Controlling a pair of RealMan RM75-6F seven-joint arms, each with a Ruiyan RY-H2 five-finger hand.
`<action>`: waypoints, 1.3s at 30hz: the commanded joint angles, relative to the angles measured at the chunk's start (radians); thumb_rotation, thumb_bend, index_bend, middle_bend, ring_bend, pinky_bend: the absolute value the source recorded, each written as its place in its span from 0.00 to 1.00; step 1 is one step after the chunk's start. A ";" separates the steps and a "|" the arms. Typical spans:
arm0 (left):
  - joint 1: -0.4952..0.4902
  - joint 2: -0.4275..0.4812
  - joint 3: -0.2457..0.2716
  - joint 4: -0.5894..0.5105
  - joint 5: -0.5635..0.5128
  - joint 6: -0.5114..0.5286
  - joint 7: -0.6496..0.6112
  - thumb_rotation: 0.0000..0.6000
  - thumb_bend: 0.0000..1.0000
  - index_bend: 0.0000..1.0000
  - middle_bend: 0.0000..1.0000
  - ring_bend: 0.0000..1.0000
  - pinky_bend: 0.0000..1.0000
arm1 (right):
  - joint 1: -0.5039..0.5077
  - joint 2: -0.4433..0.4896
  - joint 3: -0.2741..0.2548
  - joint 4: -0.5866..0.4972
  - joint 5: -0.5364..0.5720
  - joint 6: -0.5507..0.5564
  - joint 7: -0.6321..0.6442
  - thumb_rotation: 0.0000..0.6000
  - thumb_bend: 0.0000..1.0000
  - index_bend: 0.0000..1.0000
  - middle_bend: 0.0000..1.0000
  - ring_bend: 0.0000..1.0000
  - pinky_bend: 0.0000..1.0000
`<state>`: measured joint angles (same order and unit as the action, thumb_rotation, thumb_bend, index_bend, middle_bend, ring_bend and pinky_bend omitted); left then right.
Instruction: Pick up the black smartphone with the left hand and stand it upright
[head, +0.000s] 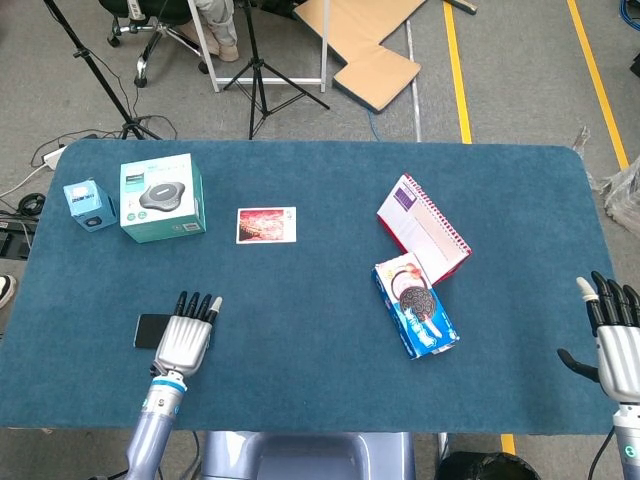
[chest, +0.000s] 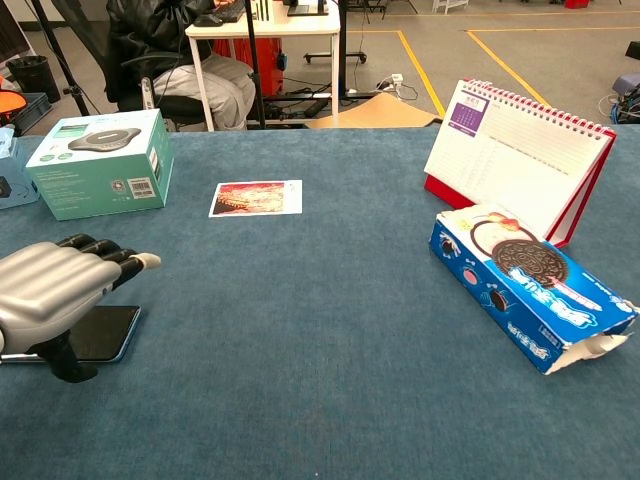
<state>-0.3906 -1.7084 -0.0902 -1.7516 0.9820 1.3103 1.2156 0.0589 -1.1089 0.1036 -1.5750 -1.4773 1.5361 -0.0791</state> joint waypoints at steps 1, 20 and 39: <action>-0.011 -0.007 -0.002 0.013 -0.023 0.017 0.005 1.00 0.21 0.00 0.10 0.00 0.00 | 0.000 0.000 0.001 0.001 0.002 -0.001 0.002 1.00 0.00 0.01 0.00 0.00 0.00; -0.040 -0.007 0.003 0.059 -0.086 -0.018 -0.082 1.00 0.27 0.03 0.15 0.00 0.00 | 0.002 -0.002 0.000 0.001 0.006 -0.009 -0.006 1.00 0.00 0.01 0.00 0.00 0.00; -0.071 -0.002 0.029 0.078 -0.124 -0.041 -0.158 1.00 0.31 0.27 0.33 0.00 0.00 | 0.005 -0.003 -0.002 0.003 0.011 -0.020 0.001 1.00 0.00 0.01 0.00 0.00 0.00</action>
<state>-0.4611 -1.7123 -0.0635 -1.6730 0.8534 1.2674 1.0626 0.0641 -1.1118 0.1020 -1.5719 -1.4664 1.5166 -0.0778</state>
